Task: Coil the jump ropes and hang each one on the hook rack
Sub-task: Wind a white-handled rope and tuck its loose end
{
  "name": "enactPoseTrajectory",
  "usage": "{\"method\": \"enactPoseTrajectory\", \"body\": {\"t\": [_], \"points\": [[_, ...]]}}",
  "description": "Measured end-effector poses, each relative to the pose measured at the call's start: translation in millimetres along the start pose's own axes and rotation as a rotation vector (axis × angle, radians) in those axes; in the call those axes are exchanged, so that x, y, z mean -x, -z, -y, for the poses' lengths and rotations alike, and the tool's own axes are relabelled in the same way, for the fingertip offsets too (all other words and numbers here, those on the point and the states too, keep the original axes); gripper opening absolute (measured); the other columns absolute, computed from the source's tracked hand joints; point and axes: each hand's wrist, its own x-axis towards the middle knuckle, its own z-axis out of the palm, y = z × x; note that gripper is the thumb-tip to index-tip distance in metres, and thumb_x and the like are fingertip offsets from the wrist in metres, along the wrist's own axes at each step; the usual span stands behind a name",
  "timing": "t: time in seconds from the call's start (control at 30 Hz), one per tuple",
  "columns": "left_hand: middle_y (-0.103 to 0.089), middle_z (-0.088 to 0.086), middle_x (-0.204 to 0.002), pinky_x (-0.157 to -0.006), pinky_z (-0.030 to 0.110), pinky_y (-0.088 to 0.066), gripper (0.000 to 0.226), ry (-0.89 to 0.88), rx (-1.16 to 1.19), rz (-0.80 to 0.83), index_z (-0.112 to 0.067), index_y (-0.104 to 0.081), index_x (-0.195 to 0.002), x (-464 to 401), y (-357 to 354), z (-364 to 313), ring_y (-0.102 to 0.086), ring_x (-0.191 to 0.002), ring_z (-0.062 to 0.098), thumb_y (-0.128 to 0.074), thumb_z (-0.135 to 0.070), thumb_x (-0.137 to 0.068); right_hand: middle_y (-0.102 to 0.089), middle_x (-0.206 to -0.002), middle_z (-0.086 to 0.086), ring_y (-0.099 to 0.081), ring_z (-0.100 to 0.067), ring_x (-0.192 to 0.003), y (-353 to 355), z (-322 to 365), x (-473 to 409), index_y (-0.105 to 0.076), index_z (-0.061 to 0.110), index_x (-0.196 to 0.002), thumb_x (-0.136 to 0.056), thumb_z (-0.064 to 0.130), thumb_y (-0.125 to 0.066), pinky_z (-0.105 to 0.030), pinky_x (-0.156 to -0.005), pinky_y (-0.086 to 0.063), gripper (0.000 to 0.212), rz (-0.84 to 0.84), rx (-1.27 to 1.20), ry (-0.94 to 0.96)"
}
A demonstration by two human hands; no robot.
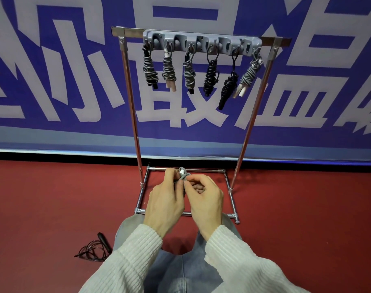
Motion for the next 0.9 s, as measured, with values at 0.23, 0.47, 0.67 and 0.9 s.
{"method": "enactPoseTrajectory", "body": {"t": [0.23,0.47,0.67,0.9], "points": [[-0.069,-0.013,-0.074,-0.063,0.042,-0.052,0.012,0.06,0.052,-0.025,-0.036,-0.039,-0.103,5,-5,2,-0.065,-0.062,0.014,-0.046,-0.026,-0.103,-0.075,-0.08,0.003,-0.071,-0.016,-0.073,0,4,3,-0.07,0.021,-0.081,-0.083,0.004,-0.08,-0.026,-0.069,-0.056,0.02,-0.026,-0.215,-0.145],[-0.071,-0.012,-0.08,-0.061,0.05,-0.055,0.011,0.158,0.158,-0.069,-0.031,-0.044,-0.101,5,-3,8,-0.066,-0.059,0.016,-0.054,-0.027,-0.1,-0.076,-0.085,0.009,-0.071,-0.008,-0.077,8,-1,3,-0.073,0.026,-0.087,-0.086,0.004,-0.078,-0.019,-0.072,-0.054,0.023,0.117,-0.138,-0.094],[-0.066,-0.012,-0.066,-0.052,0.037,-0.049,0.012,0.071,0.128,-0.127,-0.027,-0.047,-0.094,4,-5,2,-0.058,-0.048,0.009,-0.055,-0.031,-0.102,-0.072,-0.078,0.004,-0.068,-0.012,-0.07,1,1,4,-0.066,0.021,-0.08,-0.085,0.001,-0.076,-0.029,-0.068,-0.057,0.023,0.001,-0.154,-0.071],[-0.065,-0.005,-0.058,-0.052,0.044,-0.052,0.012,0.02,0.081,-0.072,-0.032,-0.046,-0.098,2,-3,11,-0.062,-0.048,0.015,-0.058,-0.031,-0.101,-0.074,-0.084,0.005,-0.073,-0.012,-0.081,9,-3,-6,-0.067,0.021,-0.09,-0.09,0.001,-0.072,-0.028,-0.075,-0.057,0.02,0.111,-0.215,-0.076]]}}
